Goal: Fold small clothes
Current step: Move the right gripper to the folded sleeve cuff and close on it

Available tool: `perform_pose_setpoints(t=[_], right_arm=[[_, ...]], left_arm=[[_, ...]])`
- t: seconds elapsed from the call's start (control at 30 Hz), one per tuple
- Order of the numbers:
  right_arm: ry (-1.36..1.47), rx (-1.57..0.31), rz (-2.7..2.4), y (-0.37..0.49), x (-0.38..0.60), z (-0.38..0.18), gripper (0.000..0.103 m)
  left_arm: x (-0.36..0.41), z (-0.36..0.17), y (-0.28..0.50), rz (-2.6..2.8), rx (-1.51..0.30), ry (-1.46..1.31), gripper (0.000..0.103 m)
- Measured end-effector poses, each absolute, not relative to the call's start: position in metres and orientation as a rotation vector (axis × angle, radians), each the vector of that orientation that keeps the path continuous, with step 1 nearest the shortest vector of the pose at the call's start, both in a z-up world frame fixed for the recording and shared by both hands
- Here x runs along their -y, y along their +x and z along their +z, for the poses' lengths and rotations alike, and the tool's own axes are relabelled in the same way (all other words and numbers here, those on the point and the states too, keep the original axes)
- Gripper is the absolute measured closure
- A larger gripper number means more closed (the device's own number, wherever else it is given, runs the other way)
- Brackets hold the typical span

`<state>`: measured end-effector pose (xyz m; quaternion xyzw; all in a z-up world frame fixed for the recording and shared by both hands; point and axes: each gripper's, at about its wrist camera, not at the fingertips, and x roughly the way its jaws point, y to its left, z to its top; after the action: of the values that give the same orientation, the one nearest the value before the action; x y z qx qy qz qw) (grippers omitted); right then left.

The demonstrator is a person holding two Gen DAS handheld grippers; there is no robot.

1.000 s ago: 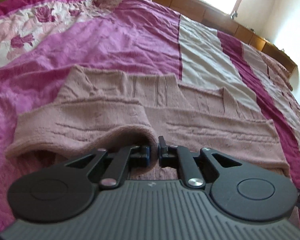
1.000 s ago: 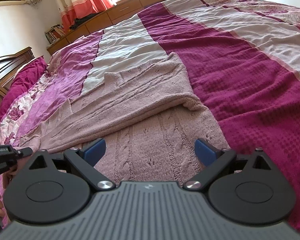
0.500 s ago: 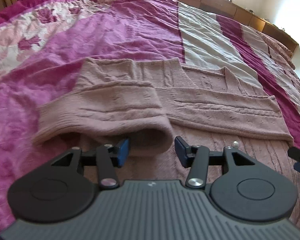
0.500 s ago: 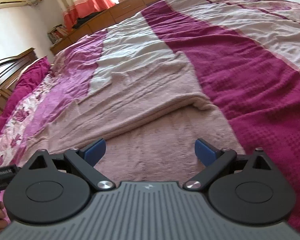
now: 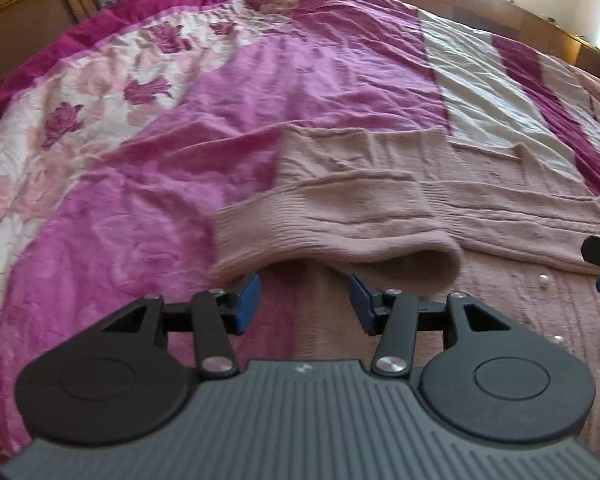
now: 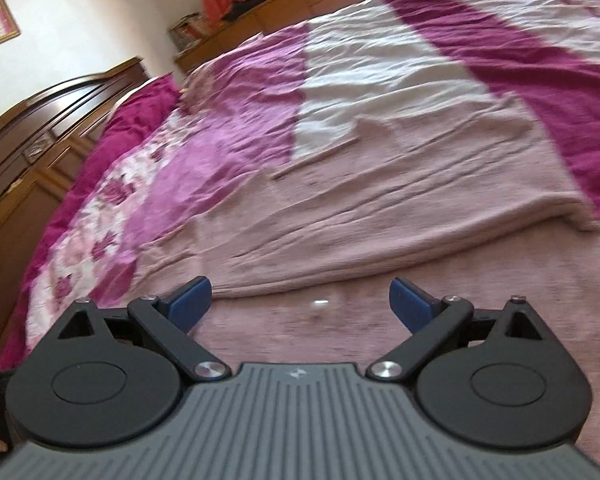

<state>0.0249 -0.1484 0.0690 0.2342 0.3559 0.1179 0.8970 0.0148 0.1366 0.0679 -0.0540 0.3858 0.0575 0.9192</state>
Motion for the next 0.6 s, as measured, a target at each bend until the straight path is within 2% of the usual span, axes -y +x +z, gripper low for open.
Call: perform_pose_setpoints(t=[0.43,0.6], right_arm=[[0.500,-0.915,0.453,0.103,0.058,0.061,0.006],[0.413,-0.996,0.462,0.123,0.029,0.048,0.015]], left_arm=[[-0.148,0.051,0.024,0.133,-0.824,-0.177,0.052],[-0.148,0.047,0.024,0.135,-0.826,-0.184,0.052]])
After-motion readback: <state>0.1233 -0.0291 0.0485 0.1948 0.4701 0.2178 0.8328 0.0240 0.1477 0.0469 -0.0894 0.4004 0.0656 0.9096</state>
